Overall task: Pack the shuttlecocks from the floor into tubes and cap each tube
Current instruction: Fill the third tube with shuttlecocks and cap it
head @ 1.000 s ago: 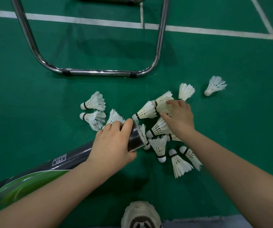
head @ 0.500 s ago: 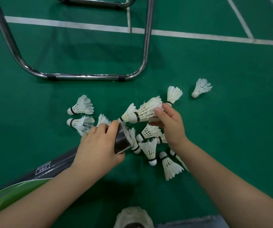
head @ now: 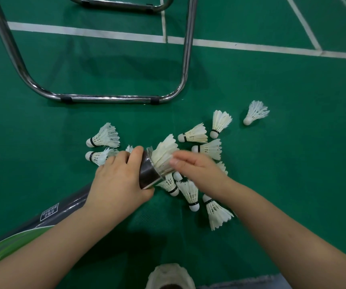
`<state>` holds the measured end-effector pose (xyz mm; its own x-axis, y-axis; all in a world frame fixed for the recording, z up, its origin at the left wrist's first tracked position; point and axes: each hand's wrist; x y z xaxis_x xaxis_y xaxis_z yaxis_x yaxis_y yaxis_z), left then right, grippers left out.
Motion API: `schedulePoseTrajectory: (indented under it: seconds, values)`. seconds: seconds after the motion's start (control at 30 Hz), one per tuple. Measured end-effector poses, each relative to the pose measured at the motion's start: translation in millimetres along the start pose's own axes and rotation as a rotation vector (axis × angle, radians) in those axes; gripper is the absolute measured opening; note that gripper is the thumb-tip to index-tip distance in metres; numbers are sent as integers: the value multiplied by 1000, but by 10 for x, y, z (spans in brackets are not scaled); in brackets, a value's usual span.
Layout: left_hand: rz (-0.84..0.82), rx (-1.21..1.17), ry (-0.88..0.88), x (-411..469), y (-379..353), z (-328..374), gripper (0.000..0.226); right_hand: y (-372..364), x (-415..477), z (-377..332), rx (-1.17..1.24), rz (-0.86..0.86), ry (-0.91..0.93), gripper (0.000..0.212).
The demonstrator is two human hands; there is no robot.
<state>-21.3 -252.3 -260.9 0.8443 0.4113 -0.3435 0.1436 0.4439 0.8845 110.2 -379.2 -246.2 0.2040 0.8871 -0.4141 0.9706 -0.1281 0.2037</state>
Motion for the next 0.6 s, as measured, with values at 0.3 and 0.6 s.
schedulePoseTrajectory:
  seconds: [0.3,0.6]
  values:
    - [-4,47,-30,-18,-44,9,79,-9,92,-136,116,-24,-37,15]
    - [61,32,-109,-23,-85,94,69,-30,263,-267,28,-693,-225,13]
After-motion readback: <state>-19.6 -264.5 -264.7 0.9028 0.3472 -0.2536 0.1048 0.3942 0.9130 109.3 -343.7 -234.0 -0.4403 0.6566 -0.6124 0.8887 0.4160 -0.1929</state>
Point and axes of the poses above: each hand's wrist, its own x-axis towards the middle knuckle, its own y-axis out of the back of the hand, z = x × y, and after that the axes turned 13 degrees about -z, right-handed
